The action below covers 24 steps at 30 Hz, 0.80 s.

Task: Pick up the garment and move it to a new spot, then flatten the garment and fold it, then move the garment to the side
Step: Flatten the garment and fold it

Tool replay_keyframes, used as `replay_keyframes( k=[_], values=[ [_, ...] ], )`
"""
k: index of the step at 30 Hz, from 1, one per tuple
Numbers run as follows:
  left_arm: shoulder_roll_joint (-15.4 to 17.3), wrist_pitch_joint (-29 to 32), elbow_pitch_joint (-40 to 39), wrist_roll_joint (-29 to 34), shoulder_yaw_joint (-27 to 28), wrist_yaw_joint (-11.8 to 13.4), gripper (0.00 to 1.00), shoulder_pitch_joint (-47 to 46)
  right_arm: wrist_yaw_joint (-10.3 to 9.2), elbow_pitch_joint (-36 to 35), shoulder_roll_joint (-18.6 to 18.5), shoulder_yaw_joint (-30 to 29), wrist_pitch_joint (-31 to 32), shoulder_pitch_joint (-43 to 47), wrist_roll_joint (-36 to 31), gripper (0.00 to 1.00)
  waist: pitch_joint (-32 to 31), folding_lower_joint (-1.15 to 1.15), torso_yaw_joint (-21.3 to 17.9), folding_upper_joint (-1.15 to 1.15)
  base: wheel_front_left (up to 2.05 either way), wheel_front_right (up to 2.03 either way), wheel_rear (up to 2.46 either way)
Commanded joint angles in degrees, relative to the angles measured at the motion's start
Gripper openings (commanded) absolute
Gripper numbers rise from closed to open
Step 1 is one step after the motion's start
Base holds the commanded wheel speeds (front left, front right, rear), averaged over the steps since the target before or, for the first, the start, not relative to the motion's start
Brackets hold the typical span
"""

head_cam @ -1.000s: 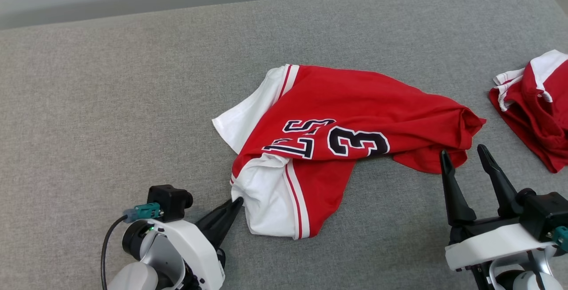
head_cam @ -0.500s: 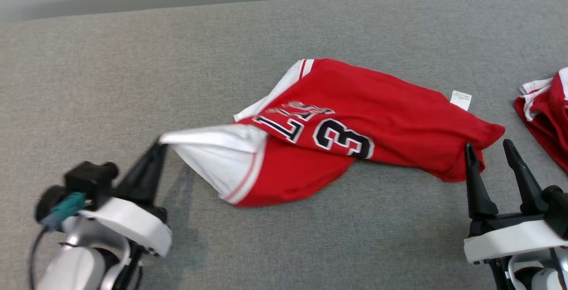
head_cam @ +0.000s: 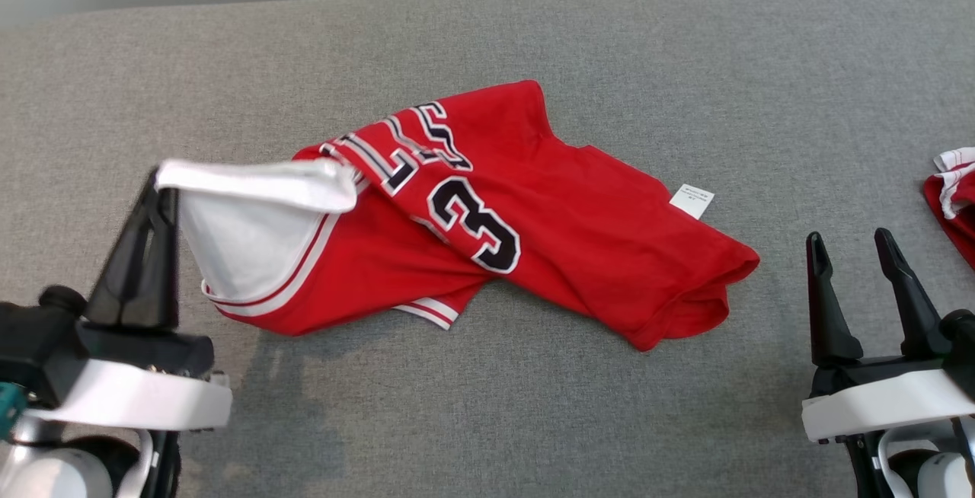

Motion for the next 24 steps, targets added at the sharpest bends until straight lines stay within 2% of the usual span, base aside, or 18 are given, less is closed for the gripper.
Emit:
replay_keyframes(
  k=[1,5,11,12,13,18,24],
  values=[
    [-0.3,-0.2,0.5,-0.4,-0.1,0.1,0.0,0.5,0.01,0.0,-0.3,0.1,-0.3,-0.6,0.3,1.0,0.2,0.0,-0.1,0.0,0.0,0.0,0.0],
    [-2.9,-1.5,5.9,-2.7,-1.9,-0.7,0.0,2.9,0.01,0.8,-0.3,0.3,-0.3,-0.9,0.6,1.0,0.7,0.0,-0.5,0.0,0.0,0.0,0.0],
    [-7.0,-5.0,16.3,-6.2,-3.6,-3.4,0.0,2.8,0.01,1.9,-0.3,0.7,-0.2,-1.5,0.7,1.0,1.4,0.0,-0.7,0.0,0.0,0.0,0.0],
    [-8.2,-6.3,18.2,-7.2,-3.3,-3.8,0.29,1.9,0.01,2.2,-0.3,0.5,-0.3,-1.7,0.6,1.0,1.3,0.0,-0.6,0.0,0.0,0.0,0.0],
    [-10.5,-12.6,15.4,-5.9,-1.4,-3.4,1.0,-0.6,0.01,2.9,-0.2,1.4,-0.7,-2.3,-1.1,1.0,-1.2,0.0,0.0,0.0,0.0,0.0,0.0],
    [-11.0,-13.4,12.6,-3.7,-1.5,-2.5,1.0,0.1,0.01,3.5,-0.3,3.1,-0.2,-1.5,-2.5,1.0,-3.0,0.0,0.2,0.0,0.0,0.0,0.0],
    [-11.2,-13.6,13.2,-1.9,-2.5,-1.8,1.0,1.6,0.01,3.6,-0.7,5.1,0.5,0.3,-2.8,1.0,-5.2,0.0,0.0,0.0,0.0,0.0,0.0]
  ],
)
